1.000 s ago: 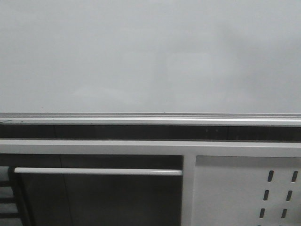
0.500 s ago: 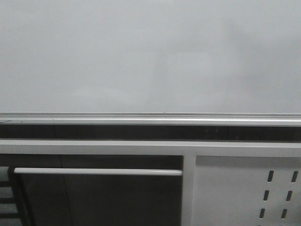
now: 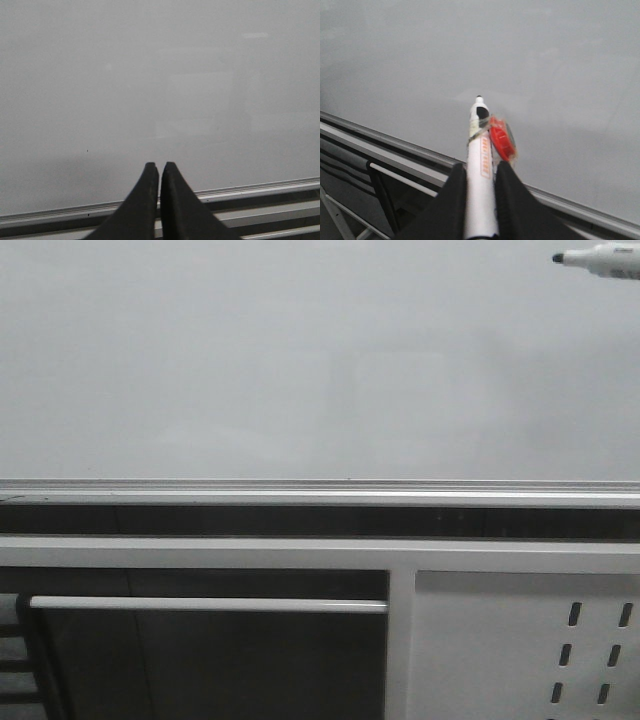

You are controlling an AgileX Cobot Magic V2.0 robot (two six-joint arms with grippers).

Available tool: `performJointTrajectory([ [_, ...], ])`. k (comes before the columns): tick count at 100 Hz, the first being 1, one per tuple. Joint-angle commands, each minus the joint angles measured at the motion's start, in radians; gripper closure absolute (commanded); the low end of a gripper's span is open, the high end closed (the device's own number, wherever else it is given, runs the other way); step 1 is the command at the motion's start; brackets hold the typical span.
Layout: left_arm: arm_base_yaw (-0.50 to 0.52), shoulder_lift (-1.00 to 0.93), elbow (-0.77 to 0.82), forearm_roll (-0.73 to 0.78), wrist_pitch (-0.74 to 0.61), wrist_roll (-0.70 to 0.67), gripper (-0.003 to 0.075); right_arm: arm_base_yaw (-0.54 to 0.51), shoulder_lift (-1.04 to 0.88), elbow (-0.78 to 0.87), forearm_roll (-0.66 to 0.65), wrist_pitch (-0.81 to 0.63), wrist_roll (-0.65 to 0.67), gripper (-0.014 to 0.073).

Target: Write number 1 on whiteboard

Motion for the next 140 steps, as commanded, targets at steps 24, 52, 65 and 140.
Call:
performJointTrajectory([
  [24,0.002,0.012,-0.025,0.017,-0.06,0.0,0.0738,0.067,0.01,-0.009,-0.746,-0.206,0.778,0.0655],
  [52,0.002,0.012,-0.025,0.017,-0.06,0.0,0.0738,0.115,0.011,0.132,-0.774,-0.463,0.822,0.0654],
  [65,0.002,0.012,-0.025,0.017,-0.06,0.0,0.0738,0.115,0.042,0.168,-0.776,-0.572,0.822,0.0655],
  [140,0.002,0.012,-0.025,0.017,-0.06,0.0,0.0738,0.115,0.526,0.218,-0.997,-1.061,0.915,0.0655],
])
